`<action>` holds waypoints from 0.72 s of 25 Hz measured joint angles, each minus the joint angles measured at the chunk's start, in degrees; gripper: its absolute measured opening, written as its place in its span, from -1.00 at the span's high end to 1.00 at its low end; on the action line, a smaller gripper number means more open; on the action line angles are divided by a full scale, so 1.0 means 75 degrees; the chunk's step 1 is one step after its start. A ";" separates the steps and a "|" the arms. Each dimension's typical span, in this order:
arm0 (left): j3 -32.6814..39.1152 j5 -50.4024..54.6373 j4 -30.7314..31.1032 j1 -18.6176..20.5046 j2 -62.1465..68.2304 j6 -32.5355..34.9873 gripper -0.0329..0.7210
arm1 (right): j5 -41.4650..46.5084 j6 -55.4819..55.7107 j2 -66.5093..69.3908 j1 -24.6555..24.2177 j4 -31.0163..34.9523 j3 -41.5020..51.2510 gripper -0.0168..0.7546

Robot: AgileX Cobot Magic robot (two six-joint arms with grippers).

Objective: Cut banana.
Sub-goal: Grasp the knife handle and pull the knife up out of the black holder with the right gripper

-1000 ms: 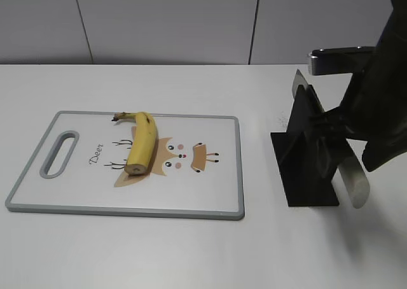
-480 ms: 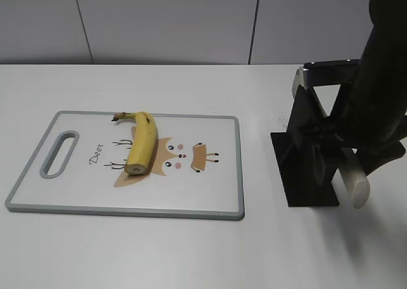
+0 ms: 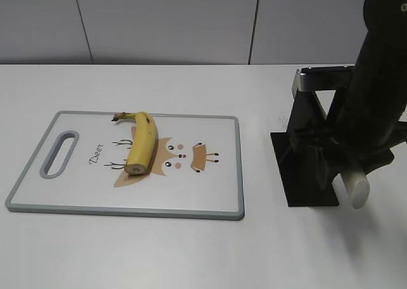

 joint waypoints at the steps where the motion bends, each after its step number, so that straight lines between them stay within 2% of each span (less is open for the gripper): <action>1: 0.0000 0.0000 0.0000 0.0000 0.0000 0.0000 -0.55 | 0.0024 0.0092 0.0000 0.0000 0.0000 0.0000 0.22; 3: 0.0000 0.0000 0.0000 0.0000 0.0000 0.0000 -0.55 | 0.0067 0.0291 0.0000 -0.0008 -0.0071 0.0000 0.48; 4: 0.0000 0.0000 0.0000 0.0000 0.0000 0.0000 -0.55 | 0.0086 0.0386 0.0000 -0.0008 -0.0100 0.0000 0.50; 18: 0.0000 0.0000 0.0000 0.0000 0.0000 0.0000 -0.55 | 0.0086 0.0487 -0.0009 -0.0008 -0.0092 0.0000 0.50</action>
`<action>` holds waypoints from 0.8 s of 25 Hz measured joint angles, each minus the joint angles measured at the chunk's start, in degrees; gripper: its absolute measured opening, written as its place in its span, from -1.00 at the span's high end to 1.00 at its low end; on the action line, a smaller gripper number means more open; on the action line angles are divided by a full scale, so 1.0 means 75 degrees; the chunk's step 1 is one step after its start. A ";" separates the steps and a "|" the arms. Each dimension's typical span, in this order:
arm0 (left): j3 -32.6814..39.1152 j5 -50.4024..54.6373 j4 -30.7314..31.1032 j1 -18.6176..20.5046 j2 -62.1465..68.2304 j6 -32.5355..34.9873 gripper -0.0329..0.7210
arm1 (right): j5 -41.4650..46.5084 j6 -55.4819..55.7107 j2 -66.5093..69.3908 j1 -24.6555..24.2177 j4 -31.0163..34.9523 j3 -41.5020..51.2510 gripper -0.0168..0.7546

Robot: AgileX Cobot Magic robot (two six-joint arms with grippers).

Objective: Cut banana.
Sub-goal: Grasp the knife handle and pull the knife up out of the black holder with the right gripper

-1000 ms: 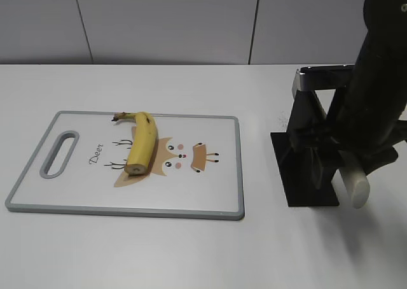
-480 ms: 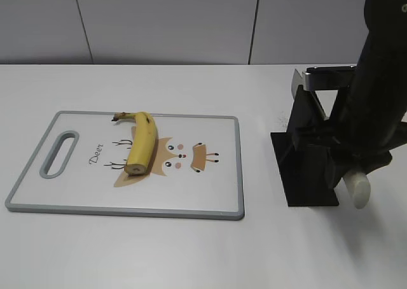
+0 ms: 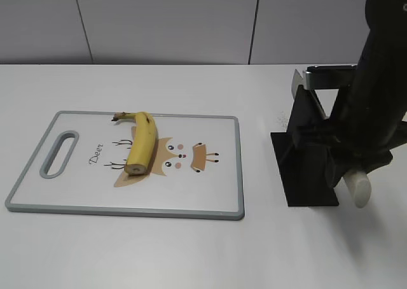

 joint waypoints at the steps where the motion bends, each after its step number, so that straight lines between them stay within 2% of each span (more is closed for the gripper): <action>1: 0.0000 0.0000 0.0000 0.0000 0.0000 0.0000 -0.55 | 0.0000 0.0000 -0.0045 0.0000 0.0000 0.0000 0.50; 20: 0.0000 0.0006 0.0007 0.0000 0.0000 0.0000 -0.55 | -0.0029 0.0000 -0.1004 0.0000 -0.0029 0.0000 0.51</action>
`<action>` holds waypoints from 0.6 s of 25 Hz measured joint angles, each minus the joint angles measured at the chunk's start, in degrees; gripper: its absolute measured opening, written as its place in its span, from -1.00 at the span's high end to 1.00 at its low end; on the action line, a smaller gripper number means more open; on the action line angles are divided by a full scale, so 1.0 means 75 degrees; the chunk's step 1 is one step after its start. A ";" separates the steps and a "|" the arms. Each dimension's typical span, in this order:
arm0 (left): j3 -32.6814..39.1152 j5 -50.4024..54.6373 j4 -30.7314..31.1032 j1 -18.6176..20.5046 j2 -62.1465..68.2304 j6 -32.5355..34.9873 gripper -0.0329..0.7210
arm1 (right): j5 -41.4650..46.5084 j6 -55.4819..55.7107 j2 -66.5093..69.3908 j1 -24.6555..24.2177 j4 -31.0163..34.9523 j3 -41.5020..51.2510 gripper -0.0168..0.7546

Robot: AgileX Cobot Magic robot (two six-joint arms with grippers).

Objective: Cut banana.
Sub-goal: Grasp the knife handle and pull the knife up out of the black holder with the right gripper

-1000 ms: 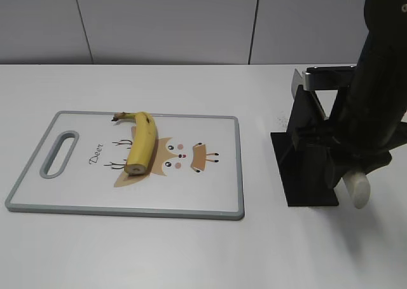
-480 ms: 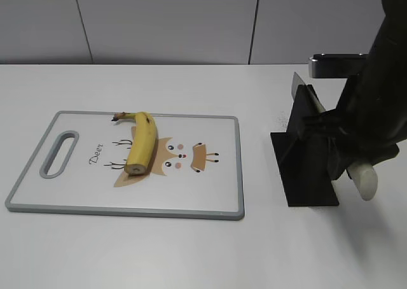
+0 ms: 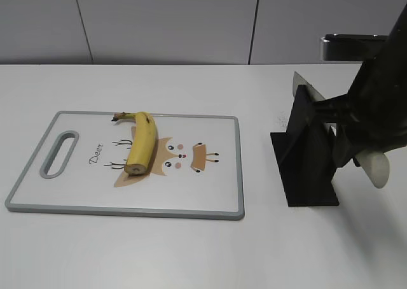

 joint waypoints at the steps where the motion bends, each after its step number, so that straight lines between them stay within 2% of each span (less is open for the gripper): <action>1: 0.0000 0.0000 0.0000 0.0000 0.0000 0.0000 -0.55 | 0.0000 0.0000 -0.0033 0.0000 0.0000 0.0000 0.51; 15: 0.0000 0.0000 0.0000 0.0000 0.0000 0.0000 -0.55 | -0.0029 0.0115 -0.0608 0.0000 -0.0071 -0.0016 0.51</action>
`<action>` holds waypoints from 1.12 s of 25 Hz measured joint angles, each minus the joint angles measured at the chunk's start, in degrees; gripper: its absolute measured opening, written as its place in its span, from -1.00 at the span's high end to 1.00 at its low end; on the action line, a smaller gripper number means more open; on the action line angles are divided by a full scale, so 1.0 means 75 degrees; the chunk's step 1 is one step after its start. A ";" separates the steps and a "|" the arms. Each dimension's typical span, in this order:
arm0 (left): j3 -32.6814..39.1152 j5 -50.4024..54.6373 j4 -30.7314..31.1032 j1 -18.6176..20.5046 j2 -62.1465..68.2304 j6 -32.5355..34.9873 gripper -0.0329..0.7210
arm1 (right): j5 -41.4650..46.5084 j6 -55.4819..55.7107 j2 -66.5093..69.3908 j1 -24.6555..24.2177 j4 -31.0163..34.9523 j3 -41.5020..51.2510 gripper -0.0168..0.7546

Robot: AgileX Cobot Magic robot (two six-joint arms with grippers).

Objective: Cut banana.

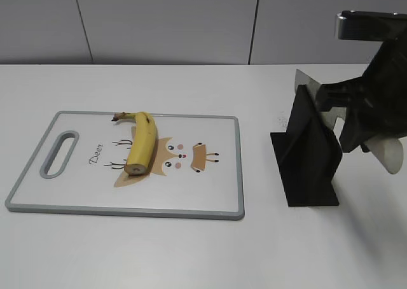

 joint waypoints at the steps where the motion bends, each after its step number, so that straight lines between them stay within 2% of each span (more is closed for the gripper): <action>1: 0.0000 0.0000 0.0000 0.0000 0.0000 0.0000 -0.55 | -0.0006 0.0000 -0.0043 0.0000 -0.0009 -0.0010 0.51; 16: 0.0000 0.0000 0.0000 0.0000 0.0000 0.0000 -0.55 | 0.0113 0.0065 -0.0294 0.0000 -0.0247 -0.0590 0.51; 28: 0.0000 0.0000 0.0000 0.0000 0.0000 0.0000 -0.55 | 0.0821 0.0058 -0.0305 0.0000 -0.0769 -0.1371 0.51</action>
